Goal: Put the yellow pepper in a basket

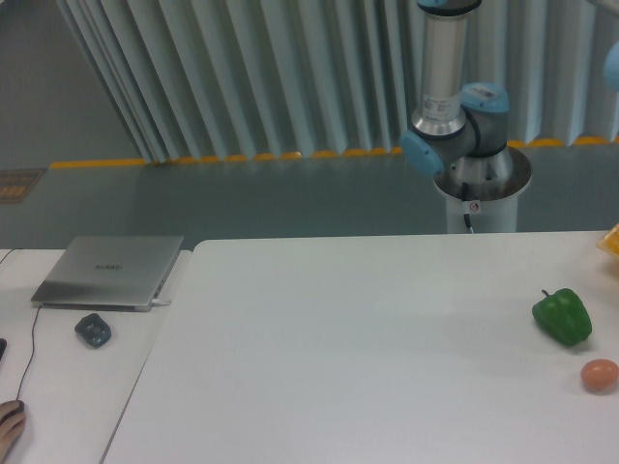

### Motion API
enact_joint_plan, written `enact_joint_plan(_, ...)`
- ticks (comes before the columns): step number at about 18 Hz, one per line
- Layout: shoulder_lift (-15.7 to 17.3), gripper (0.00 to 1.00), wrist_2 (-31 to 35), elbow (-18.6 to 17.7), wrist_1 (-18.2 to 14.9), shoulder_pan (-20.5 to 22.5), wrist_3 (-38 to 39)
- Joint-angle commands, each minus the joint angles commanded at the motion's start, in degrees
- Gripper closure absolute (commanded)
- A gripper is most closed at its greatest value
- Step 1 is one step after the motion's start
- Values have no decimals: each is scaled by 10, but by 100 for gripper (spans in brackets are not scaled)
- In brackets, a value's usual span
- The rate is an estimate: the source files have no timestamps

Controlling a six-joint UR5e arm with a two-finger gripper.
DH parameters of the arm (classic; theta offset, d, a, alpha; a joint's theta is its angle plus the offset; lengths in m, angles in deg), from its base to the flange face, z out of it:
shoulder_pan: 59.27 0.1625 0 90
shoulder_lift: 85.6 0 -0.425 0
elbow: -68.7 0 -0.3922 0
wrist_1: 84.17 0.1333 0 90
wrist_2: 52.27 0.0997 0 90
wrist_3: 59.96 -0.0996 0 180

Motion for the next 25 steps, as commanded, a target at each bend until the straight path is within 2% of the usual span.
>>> enact_joint_plan(5,-10,0,18,10,4,-55,37)
enact_joint_plan(9,-36,0,20,21,4,-86,105)
enact_joint_plan(13,-53,0,55,31,4,-112,110)
enact_joint_plan(25,-57,0,36,33,1,-113,109)
